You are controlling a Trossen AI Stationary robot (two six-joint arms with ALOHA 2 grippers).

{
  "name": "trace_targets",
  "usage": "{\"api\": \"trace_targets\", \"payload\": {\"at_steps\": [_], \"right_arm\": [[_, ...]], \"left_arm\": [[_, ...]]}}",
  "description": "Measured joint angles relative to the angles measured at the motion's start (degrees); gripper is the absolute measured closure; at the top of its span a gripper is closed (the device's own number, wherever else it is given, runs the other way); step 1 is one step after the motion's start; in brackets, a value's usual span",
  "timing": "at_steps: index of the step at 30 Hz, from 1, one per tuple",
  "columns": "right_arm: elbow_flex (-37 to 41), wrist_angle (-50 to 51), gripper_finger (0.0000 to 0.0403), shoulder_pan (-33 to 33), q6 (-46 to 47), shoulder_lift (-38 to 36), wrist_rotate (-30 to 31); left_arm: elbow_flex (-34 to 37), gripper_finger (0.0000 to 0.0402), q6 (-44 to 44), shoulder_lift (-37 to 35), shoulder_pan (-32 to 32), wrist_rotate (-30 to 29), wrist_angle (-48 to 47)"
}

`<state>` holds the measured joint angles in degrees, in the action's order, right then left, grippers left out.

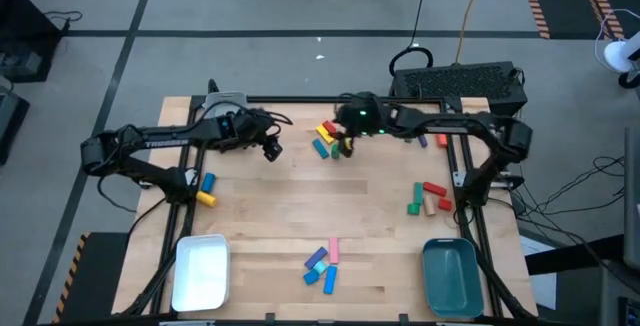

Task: Sort blocks by size
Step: Put the light blue half-circle block into the gray bin

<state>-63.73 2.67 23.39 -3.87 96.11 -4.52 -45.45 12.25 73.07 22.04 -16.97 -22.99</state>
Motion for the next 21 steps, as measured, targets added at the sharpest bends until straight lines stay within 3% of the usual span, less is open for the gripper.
{"api": "trace_targets", "payload": {"at_steps": [4, 9, 15, 21], "right_arm": [[-11.1, 3.7, 0.0195, -0.6, 3.1, 10.2, 0.0], [-22.2, 15.2, 0.0195, -0.7, 5.1, 18.5, -0.3], [-23.4, 20.3, 0.0195, -0.7, 5.1, 18.0, -0.4], [-23.4, 22.7, 0.0195, -0.7, 4.6, 15.4, -0.3]], "left_arm": [[0.0, 0.0151, 0.0, -1.8, 0.3, -3.9, -1.6], [0.0, 0.0151, -6.4, 0.3, 2.7, -4.3, -1.4], [0.0, 0.0151, -0.2, 6.1, 9.3, -4.3, -1.8], [-1.3, 0.0151, -1.8, 13.8, 14.6, -1.6, -2.3]]}}
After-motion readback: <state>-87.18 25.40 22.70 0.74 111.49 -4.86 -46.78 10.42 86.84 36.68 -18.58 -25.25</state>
